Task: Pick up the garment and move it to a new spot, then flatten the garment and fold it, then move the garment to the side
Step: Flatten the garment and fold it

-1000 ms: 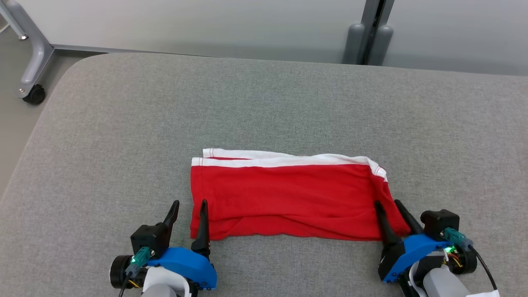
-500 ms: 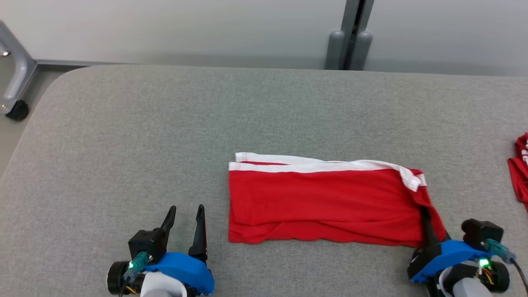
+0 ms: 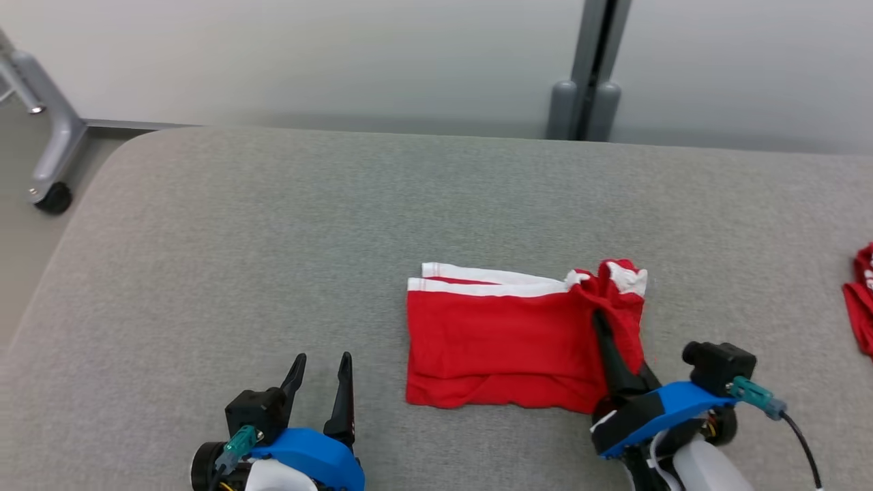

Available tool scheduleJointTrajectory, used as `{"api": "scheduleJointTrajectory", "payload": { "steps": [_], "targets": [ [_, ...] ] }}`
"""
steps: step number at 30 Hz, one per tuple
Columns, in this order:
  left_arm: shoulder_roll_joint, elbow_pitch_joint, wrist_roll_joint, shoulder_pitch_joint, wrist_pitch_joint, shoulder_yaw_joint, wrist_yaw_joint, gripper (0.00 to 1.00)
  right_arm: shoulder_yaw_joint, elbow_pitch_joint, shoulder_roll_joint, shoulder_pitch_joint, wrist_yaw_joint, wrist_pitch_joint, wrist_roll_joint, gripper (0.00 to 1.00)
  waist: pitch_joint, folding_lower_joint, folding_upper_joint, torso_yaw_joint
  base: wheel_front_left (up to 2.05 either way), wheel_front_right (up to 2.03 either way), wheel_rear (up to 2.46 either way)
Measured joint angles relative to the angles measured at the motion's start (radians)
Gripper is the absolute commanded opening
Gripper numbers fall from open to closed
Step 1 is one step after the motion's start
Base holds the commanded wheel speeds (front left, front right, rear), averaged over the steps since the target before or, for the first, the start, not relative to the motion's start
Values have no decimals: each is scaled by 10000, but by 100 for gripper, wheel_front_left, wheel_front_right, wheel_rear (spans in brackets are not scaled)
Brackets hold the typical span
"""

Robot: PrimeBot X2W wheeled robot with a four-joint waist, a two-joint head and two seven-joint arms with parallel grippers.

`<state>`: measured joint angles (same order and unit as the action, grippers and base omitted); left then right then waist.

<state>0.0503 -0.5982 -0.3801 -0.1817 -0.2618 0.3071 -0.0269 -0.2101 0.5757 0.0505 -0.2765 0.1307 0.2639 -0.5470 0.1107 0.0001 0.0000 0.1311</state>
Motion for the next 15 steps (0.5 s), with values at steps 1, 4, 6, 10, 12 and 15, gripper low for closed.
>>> {"api": "scheduleJointTrajectory", "payload": {
  "steps": [1, 4, 6, 10, 12, 15],
  "targets": [
    [0, 4, -27, 5, 0, 17, 6, 100, -244, -123, -8, -12, -2, 0, -167, 0, -25, 0, 0, 115, 0, 0, 0],
    [0, 0, -58, 33, 2, 42, 46, 100, -723, -272, -12, -204, -2, 0, -418, 0, -82, -2, 0, 511, 0, 0, 0],
    [2, -25, -58, 58, 0, 90, 56, 100, -917, -240, -12, -439, -2, 0, -437, 0, -105, -2, 0, 812, 0, 0, 0],
    [4, -31, -58, 161, 0, 67, 59, 100, -1237, 232, -13, -841, -2, 0, -136, 0, -80, -2, 0, 1413, 0, 0, 0],
    [6, -25, -54, 183, 0, 44, 75, 100, -1409, 487, -13, -1018, -2, -2, 36, 0, -10, -2, 0, 1665, 0, 0, 0],
    [6, -27, -29, 230, 0, -6, 73, 100, -1741, 742, -10, -1228, -2, -2, 77, 18, 137, -1, 0, 1944, 0, 0, 0]
  ]
}}
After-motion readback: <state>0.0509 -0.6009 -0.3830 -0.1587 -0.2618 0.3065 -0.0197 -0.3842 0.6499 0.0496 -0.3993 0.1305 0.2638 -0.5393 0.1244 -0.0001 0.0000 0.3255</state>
